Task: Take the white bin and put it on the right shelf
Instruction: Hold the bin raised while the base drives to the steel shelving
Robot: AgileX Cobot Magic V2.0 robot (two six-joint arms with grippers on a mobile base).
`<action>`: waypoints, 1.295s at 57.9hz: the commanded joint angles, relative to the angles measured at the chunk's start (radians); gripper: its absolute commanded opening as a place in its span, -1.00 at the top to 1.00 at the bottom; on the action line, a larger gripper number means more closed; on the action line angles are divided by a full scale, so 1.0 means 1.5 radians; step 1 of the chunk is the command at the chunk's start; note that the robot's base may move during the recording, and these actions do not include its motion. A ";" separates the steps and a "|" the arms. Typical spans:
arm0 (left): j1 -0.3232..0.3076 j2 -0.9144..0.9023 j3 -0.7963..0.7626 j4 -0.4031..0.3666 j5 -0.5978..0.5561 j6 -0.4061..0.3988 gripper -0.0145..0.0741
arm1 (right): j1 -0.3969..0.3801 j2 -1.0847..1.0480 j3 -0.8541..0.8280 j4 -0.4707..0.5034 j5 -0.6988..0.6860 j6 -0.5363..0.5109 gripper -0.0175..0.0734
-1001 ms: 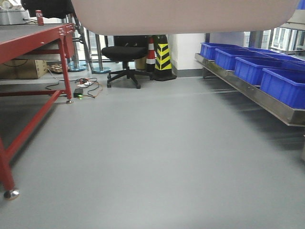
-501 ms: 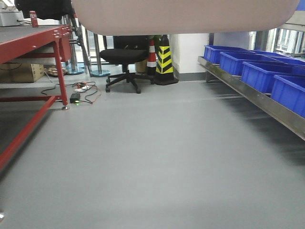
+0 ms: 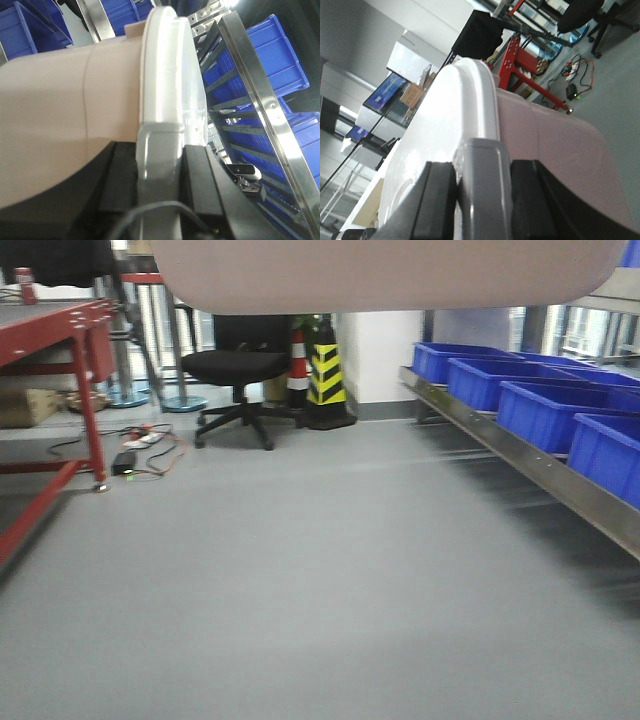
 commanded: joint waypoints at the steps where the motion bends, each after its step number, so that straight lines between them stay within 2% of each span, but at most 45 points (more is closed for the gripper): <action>1: -0.022 -0.031 -0.024 -0.080 0.180 0.016 0.96 | 0.015 -0.017 -0.021 0.060 0.085 -0.008 0.48; 75: -0.022 -0.031 -0.024 -0.080 0.179 0.016 0.96 | 0.015 -0.017 -0.021 0.060 0.085 -0.008 0.48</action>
